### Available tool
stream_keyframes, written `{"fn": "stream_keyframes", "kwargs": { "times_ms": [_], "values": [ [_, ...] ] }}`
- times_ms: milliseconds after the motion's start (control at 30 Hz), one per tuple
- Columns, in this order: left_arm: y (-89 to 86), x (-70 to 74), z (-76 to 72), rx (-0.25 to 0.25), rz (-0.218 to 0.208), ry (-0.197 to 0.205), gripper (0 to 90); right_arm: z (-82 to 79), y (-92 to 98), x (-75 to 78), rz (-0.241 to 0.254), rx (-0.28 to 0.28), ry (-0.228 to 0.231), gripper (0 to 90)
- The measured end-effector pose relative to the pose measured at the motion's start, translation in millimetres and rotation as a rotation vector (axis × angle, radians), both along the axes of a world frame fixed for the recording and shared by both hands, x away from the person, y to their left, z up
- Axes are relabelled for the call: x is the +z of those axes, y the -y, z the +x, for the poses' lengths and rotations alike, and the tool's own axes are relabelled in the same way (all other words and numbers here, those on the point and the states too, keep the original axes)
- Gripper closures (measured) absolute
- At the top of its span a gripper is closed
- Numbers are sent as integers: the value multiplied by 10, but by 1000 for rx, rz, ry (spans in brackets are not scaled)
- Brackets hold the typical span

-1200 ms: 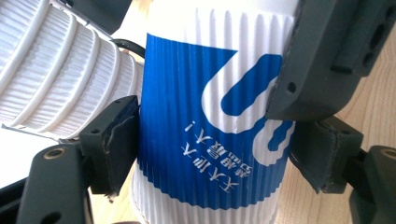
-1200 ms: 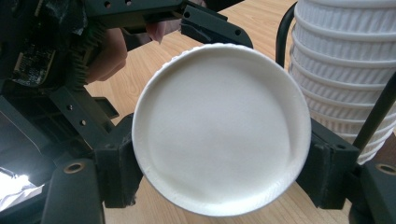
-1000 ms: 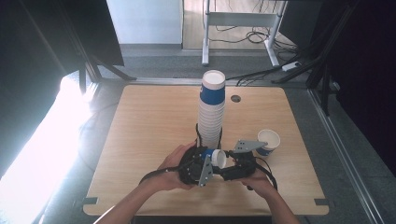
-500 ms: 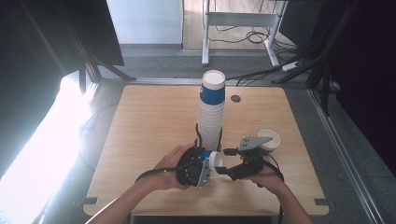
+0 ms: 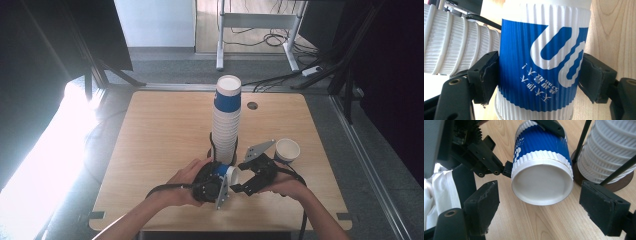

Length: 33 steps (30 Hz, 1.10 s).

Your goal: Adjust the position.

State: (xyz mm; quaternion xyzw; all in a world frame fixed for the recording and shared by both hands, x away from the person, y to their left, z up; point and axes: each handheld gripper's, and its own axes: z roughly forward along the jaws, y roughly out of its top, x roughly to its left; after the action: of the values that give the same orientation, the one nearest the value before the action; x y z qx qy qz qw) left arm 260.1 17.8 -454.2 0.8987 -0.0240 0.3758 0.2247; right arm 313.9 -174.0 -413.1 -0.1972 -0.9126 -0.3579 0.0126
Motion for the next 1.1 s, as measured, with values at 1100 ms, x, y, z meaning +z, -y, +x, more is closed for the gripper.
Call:
{"fn": "stream_keyframes", "kwargs": {
  "times_ms": [1100],
  "values": [
    [115, -81, -101, -43, 57, 67, 233, 230, -322, -161, -204, 73, -170, 239]
  ]
}}
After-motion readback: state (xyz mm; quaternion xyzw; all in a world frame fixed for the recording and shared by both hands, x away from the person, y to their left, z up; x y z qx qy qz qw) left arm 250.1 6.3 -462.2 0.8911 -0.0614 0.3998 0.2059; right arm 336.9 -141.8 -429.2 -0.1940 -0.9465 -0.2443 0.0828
